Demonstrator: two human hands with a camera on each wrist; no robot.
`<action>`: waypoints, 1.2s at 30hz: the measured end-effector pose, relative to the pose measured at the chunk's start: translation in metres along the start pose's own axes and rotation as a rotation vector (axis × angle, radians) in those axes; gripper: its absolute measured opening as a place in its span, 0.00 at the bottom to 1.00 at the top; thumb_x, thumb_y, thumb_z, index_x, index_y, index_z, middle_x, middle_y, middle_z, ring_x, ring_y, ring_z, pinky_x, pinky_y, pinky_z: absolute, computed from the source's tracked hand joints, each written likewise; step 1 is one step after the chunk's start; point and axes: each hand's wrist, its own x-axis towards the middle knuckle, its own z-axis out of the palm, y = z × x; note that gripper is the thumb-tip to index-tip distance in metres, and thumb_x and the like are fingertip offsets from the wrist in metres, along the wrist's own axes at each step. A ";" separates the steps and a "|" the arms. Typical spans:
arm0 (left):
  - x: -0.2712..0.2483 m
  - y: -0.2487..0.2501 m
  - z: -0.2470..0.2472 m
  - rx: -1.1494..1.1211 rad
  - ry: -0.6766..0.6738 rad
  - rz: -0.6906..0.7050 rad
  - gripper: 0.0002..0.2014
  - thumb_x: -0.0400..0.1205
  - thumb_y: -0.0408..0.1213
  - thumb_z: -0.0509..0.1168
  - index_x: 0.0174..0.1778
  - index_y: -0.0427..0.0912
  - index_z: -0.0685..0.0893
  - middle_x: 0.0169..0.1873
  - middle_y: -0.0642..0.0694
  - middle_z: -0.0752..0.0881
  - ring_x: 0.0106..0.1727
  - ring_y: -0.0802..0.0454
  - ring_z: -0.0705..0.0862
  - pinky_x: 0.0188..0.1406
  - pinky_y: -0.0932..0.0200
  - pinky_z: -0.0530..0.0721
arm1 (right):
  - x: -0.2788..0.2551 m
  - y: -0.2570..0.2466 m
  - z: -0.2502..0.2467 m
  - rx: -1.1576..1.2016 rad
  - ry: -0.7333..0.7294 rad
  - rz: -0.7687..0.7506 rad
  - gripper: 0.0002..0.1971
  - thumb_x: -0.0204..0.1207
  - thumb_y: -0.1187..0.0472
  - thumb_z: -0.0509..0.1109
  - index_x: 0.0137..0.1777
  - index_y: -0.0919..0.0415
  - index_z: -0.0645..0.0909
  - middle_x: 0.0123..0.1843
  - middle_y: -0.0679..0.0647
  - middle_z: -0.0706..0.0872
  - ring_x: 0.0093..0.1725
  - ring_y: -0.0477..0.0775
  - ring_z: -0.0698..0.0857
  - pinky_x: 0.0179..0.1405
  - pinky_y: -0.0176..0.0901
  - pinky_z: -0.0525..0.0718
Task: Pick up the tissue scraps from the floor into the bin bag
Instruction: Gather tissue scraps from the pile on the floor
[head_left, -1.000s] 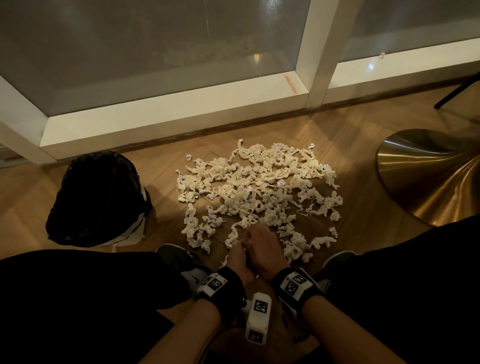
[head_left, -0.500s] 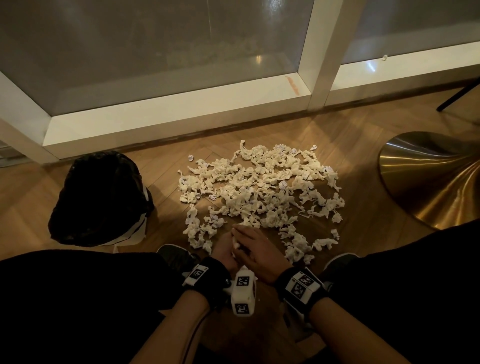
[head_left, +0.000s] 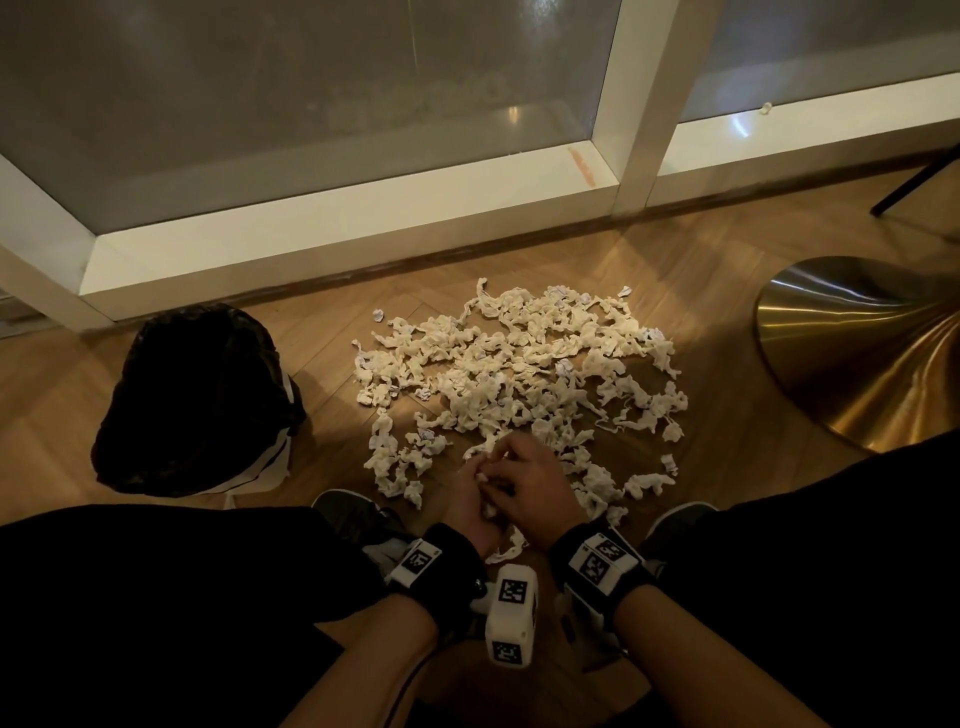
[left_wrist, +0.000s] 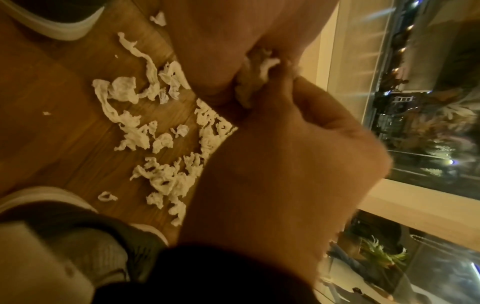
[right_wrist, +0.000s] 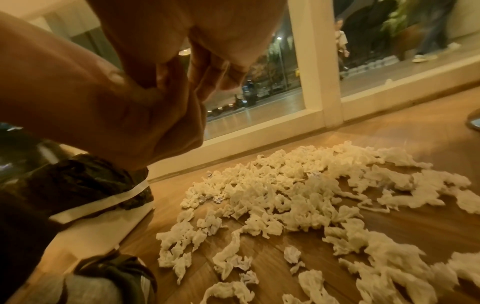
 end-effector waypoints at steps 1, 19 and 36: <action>-0.005 0.003 0.003 -0.009 -0.016 -0.033 0.14 0.85 0.45 0.58 0.43 0.41 0.84 0.32 0.43 0.87 0.34 0.51 0.88 0.33 0.60 0.83 | -0.001 -0.003 0.001 -0.016 -0.031 -0.012 0.09 0.72 0.56 0.72 0.46 0.60 0.88 0.48 0.53 0.80 0.48 0.54 0.78 0.46 0.48 0.78; 0.010 0.000 -0.007 -0.008 -0.080 -0.002 0.18 0.86 0.46 0.54 0.45 0.37 0.83 0.37 0.40 0.85 0.41 0.47 0.84 0.43 0.55 0.81 | -0.003 -0.005 -0.002 -0.006 -0.097 -0.020 0.16 0.74 0.49 0.66 0.51 0.58 0.89 0.44 0.53 0.86 0.48 0.56 0.79 0.52 0.53 0.78; 0.019 0.010 -0.021 -0.001 0.055 -0.002 0.26 0.85 0.55 0.56 0.61 0.35 0.83 0.56 0.35 0.86 0.59 0.39 0.84 0.59 0.48 0.80 | -0.006 -0.012 0.002 -0.071 -0.174 -0.134 0.15 0.73 0.55 0.71 0.59 0.55 0.87 0.61 0.50 0.87 0.61 0.57 0.80 0.61 0.53 0.75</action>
